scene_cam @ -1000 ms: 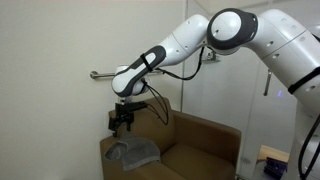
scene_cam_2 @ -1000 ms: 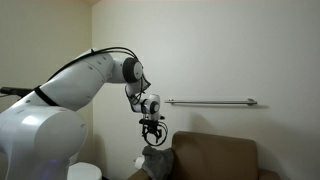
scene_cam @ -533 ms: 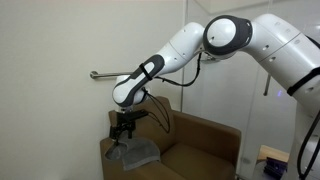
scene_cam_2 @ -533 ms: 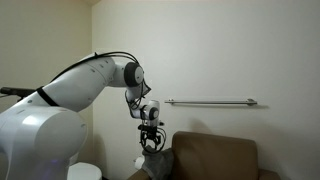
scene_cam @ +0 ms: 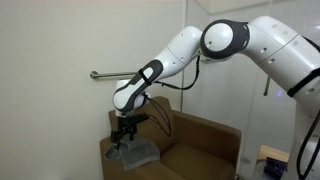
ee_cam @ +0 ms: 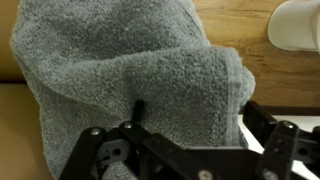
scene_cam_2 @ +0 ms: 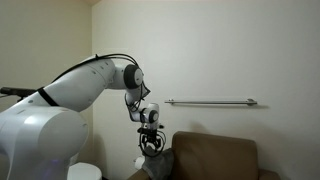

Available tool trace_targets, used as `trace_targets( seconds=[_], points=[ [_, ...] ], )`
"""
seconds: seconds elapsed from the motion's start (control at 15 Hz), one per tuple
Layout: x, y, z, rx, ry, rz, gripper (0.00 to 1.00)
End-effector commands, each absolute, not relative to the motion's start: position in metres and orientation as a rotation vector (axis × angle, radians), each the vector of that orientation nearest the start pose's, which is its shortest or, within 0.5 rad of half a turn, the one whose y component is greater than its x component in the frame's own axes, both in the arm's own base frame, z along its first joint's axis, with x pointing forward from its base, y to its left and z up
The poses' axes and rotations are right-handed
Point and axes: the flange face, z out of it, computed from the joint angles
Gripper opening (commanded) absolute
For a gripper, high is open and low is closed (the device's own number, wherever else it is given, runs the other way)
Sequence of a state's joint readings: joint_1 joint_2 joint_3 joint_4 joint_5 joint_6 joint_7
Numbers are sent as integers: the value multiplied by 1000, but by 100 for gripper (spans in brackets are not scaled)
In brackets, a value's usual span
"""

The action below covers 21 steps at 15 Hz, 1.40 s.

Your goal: Move the towel from the arm rest to the seat

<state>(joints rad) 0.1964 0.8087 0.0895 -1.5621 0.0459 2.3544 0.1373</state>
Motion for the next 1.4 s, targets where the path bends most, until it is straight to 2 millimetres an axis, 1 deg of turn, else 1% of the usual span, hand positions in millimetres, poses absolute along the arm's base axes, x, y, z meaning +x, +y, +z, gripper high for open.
trace_targets(
  seconds=[0.0, 0.27, 0.4, 0.47, 0.53, 1.07, 1.2, 1.33],
  points=[
    [673, 193, 158, -3078, -97, 58, 100],
    [672, 196, 148, -3083, -110, 96, 100],
    [672, 197, 144, -3082, -118, 105, 73],
    [673, 197, 144, -3083, -121, 109, 67],
    [673, 197, 143, -3083, -121, 113, 58],
    [674, 199, 137, -3060, -163, 267, 6],
    [675, 201, 137, -3056, -170, 293, 3],
    [675, 203, 136, -3053, -175, 311, 2]
  ],
)
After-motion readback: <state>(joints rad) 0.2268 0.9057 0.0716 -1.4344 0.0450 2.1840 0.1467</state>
